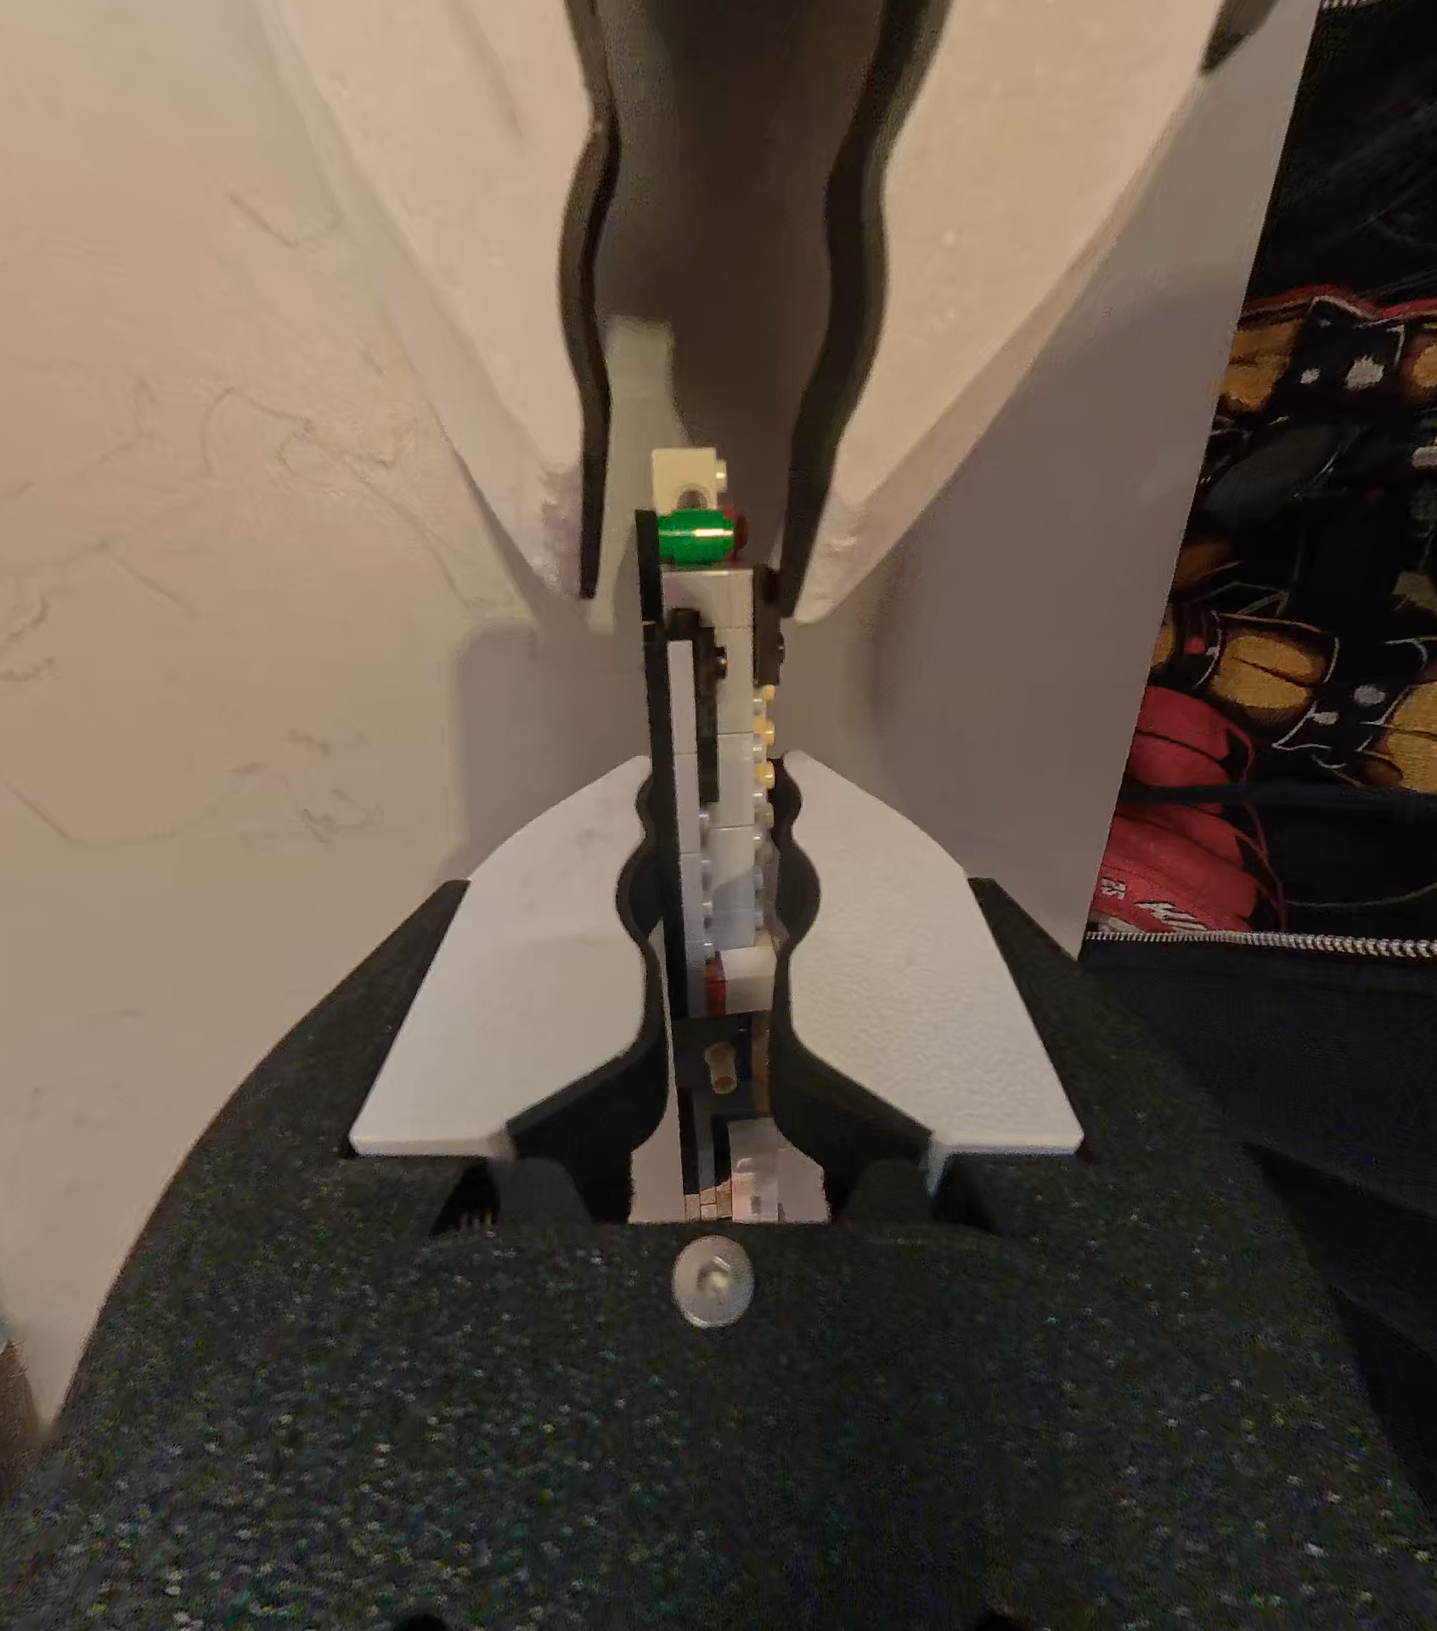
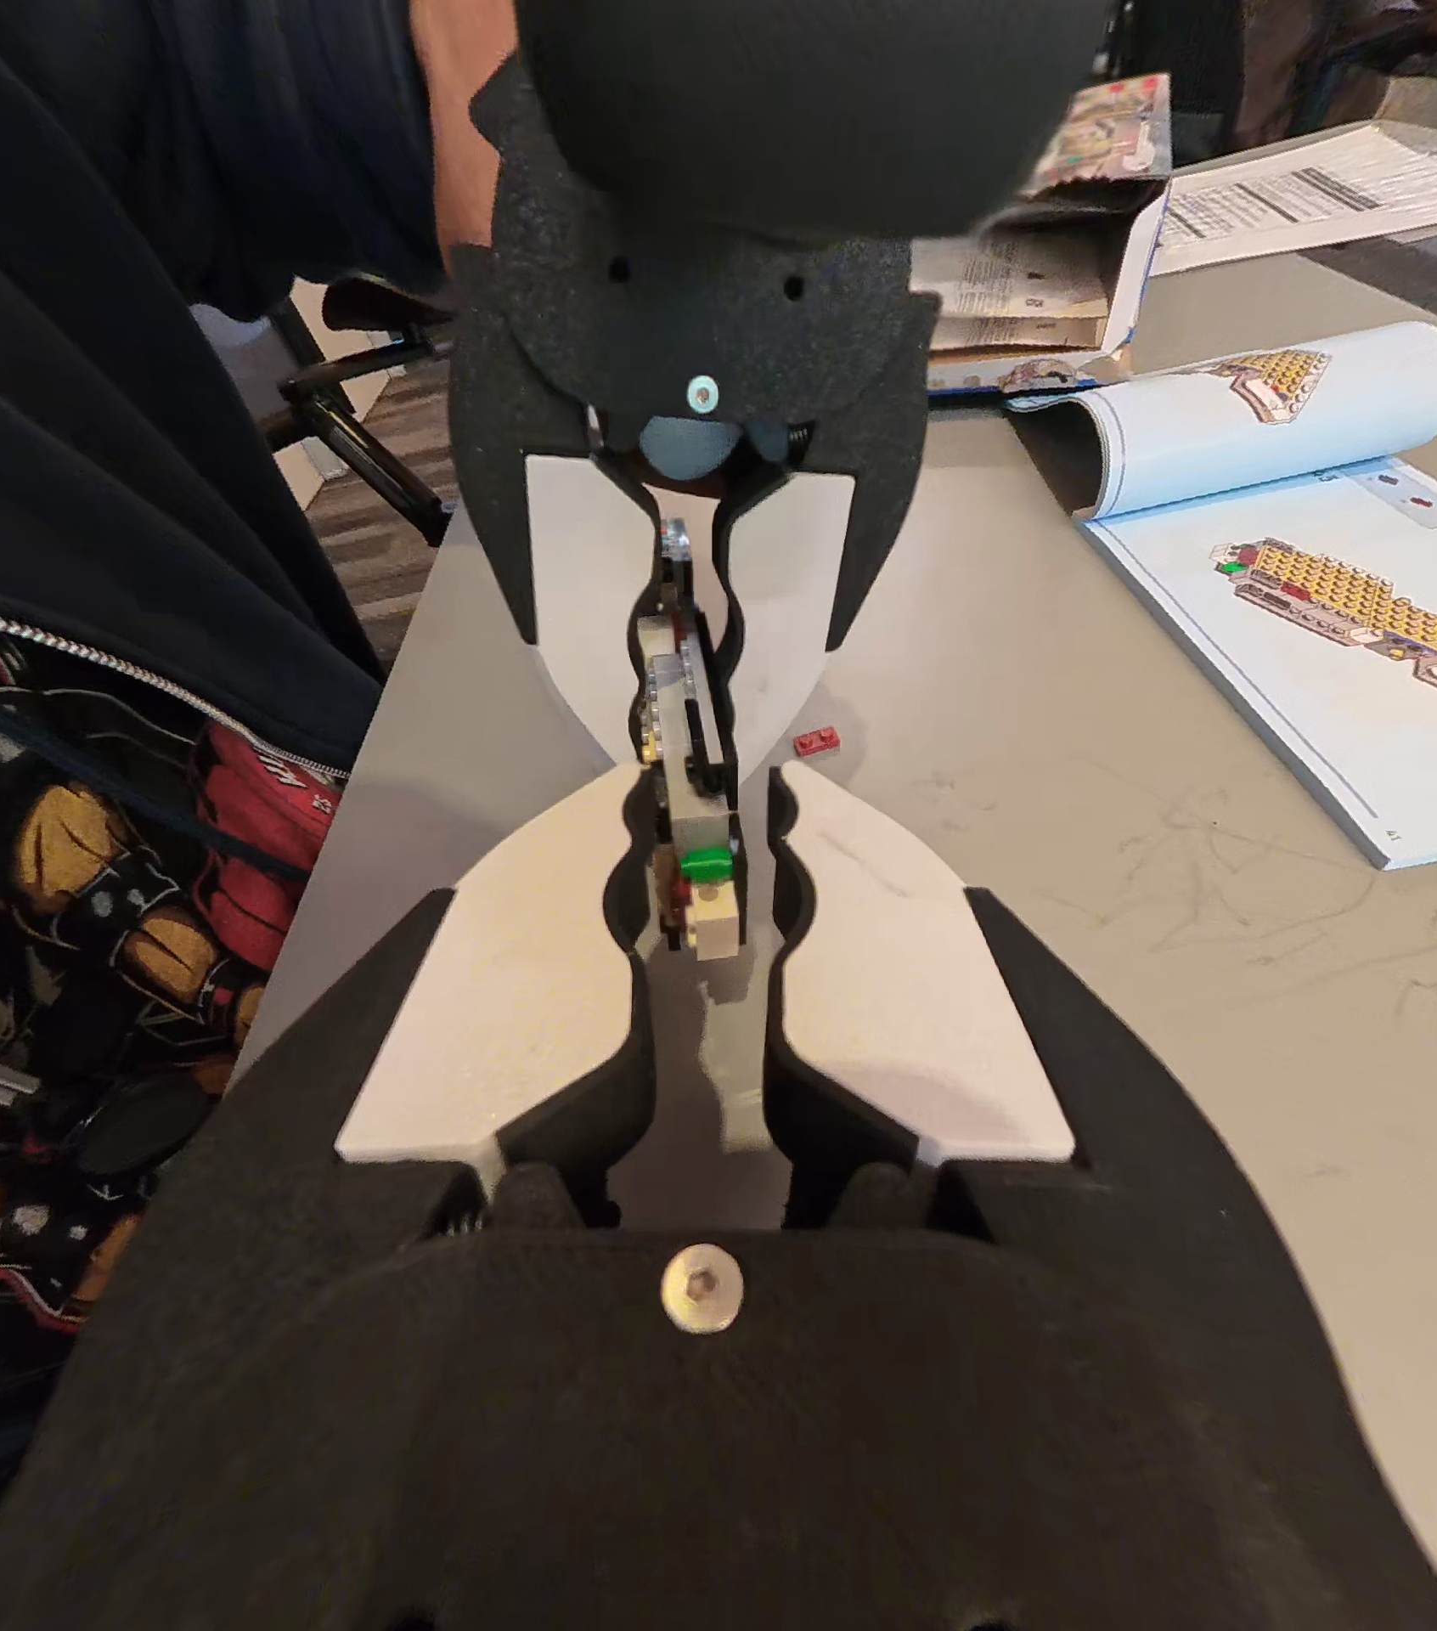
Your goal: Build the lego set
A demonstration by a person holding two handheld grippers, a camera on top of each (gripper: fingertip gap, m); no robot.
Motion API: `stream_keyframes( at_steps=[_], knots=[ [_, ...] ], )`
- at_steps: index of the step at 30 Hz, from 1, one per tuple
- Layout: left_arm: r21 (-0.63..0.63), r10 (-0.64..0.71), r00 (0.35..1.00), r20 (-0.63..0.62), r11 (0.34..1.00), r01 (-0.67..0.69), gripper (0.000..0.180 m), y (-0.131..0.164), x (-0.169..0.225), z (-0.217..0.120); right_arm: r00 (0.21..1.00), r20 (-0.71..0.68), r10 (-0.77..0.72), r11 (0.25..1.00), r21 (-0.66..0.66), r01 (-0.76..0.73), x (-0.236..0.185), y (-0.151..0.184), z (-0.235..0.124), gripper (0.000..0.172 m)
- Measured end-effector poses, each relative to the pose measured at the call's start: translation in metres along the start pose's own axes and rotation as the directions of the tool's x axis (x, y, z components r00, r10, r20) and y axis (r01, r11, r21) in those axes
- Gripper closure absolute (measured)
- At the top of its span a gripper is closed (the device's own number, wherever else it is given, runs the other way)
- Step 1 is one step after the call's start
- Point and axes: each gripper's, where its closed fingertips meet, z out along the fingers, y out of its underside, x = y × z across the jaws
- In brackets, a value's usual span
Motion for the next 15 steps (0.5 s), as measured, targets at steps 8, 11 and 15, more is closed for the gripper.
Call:
stream_keyframes(
  at_steps=[8,11,15],
  knots=[
    [-0.024,0.053,0.999,0.001,0.998,-0.053,0.159,0.0003,0.0072,0.0032,0.999,0.039,0.002,1.0,-0.013,-0.001,-0.0073,0.0038,0.0061,0.155],
    [-0.013,0.042,0.999,-0.007,0.999,-0.042,0.159,-0.0006,0.0071,0.0037,0.999,0.05,0.001,1.0,-0.011,0.0,-0.009,0.0039,0.0058,0.162],
    [0.02,0.013,0.998,-0.055,1.0,-0.012,0.159,-0.0024,0.0088,0.004,0.999,0.043,0.007,1.0,-0.001,-0.007,-0.0076,0.0031,0.0052,0.163]
  ],
)
